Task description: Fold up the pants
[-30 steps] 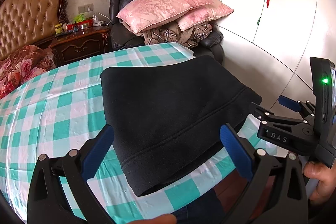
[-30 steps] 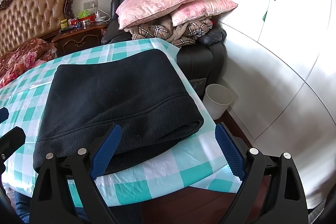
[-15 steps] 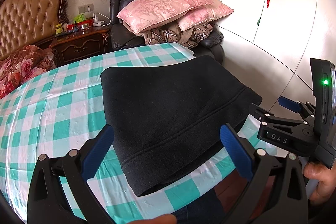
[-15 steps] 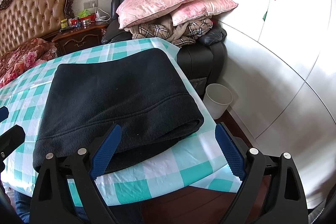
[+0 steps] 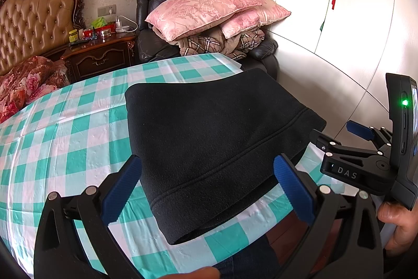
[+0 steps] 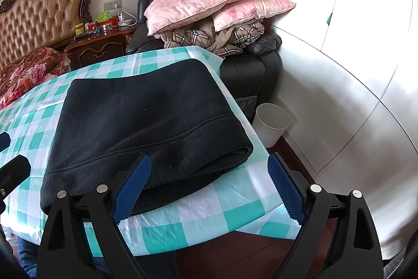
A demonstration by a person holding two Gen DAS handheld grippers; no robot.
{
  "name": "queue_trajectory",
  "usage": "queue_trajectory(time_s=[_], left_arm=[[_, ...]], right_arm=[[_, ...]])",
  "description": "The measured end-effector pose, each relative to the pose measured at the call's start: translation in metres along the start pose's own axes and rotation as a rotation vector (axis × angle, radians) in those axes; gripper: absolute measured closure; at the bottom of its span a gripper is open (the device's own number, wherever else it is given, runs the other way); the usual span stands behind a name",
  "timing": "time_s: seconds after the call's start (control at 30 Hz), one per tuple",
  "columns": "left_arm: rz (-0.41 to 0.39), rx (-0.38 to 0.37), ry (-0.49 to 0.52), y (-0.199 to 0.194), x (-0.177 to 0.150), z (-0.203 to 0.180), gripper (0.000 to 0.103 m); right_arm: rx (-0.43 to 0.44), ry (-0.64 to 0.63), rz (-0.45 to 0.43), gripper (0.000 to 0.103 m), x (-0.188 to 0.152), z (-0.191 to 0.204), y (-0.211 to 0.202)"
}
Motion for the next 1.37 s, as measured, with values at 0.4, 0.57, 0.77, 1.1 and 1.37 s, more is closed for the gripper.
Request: queue_trajectory(time_s=[0.4, 0.57, 0.77, 1.1, 1.37], left_arm=[[0.0, -0.001, 0.0, 0.0, 0.0, 0.0, 0.002], [-0.002, 0.0, 0.0, 0.001, 0.0, 0.0, 0.002], [-0.001, -0.001, 0.001, 0.001, 0.0, 0.0, 0.002], [-0.015, -0.077, 0.02, 0.01, 0.008, -0.015, 0.002], [-0.065, 0.014, -0.065, -0.03, 0.006, 0.058, 0.002]], right_arm=[[0.001, 0.001, 0.002, 0.016, 0.002, 0.0, 0.0], [0.001, 0.001, 0.0, 0.016, 0.001, 0.0, 0.0], [0.001, 0.0, 0.001, 0.016, -0.003, 0.001, 0.001], [0.002, 0.006, 0.006, 0.016, -0.005, 0.002, 0.002], [0.022, 0.051, 0.017, 0.015, -0.007, -0.001, 0.005]])
Point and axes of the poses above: each gripper's, at about its wrist camera, not at the fingertips, and y roughly the way its jaws point, z to its left, x to its top, the point moved 7 cm from there along y, roughly the way its jaws point, and after that the axes turned 4 degrees about y, right-handed, at the moved point
